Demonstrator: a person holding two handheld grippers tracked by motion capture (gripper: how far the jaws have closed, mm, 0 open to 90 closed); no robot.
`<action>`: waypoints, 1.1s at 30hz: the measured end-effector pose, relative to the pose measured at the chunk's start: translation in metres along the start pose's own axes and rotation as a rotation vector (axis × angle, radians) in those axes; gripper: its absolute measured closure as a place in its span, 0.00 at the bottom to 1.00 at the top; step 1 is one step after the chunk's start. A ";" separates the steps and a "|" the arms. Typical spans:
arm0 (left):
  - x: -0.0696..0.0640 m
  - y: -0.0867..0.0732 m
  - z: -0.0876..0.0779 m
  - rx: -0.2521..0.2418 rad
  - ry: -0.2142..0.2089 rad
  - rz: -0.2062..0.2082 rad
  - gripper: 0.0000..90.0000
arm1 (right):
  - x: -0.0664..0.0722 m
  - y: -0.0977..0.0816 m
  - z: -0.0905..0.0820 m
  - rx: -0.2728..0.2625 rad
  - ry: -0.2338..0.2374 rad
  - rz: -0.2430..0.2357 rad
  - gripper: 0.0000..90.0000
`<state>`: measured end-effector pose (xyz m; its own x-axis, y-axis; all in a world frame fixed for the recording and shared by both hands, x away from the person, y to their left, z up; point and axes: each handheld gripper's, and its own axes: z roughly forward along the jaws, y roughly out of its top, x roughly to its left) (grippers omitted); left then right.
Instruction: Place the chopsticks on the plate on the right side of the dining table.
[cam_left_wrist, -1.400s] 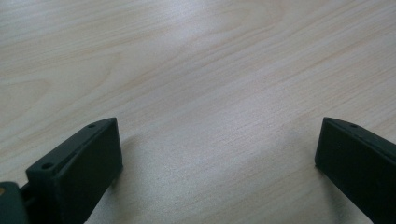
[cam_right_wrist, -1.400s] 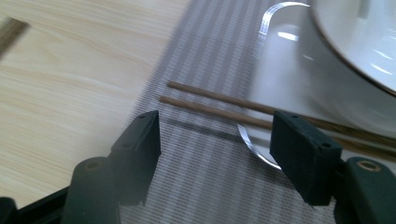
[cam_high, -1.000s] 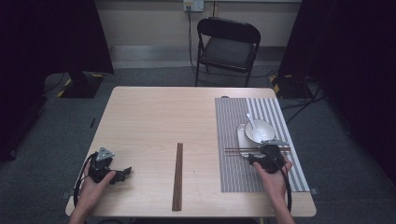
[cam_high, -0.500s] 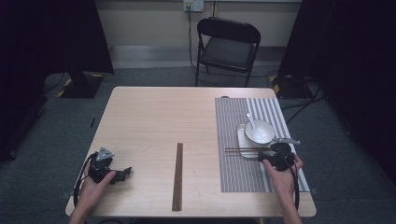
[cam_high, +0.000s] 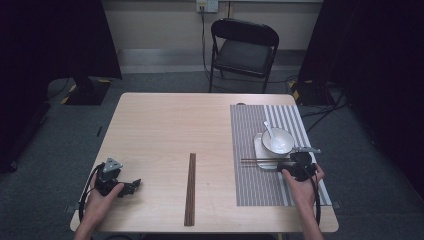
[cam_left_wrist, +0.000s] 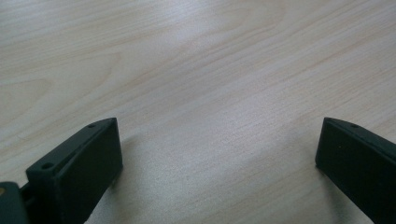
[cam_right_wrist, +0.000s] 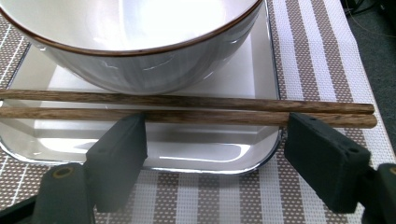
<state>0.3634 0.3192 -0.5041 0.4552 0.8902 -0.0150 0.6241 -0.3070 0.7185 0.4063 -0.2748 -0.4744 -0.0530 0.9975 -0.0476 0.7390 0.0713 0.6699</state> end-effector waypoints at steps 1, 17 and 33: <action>0.000 0.000 0.000 0.000 0.000 0.000 0.00 | -0.001 0.000 0.001 0.000 0.000 0.004 0.23; 0.000 0.000 0.000 0.000 0.000 0.000 0.00 | -0.004 0.001 0.004 -0.012 0.010 0.003 0.19; 0.000 0.000 0.000 0.000 0.000 0.000 0.00 | 0.005 -0.001 -0.020 -0.061 0.068 0.016 0.22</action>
<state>0.3634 0.3192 -0.5041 0.4556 0.8901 -0.0149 0.6239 -0.3073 0.7185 0.3922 -0.2695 -0.4607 -0.0889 0.9960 0.0122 0.6981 0.0536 0.7140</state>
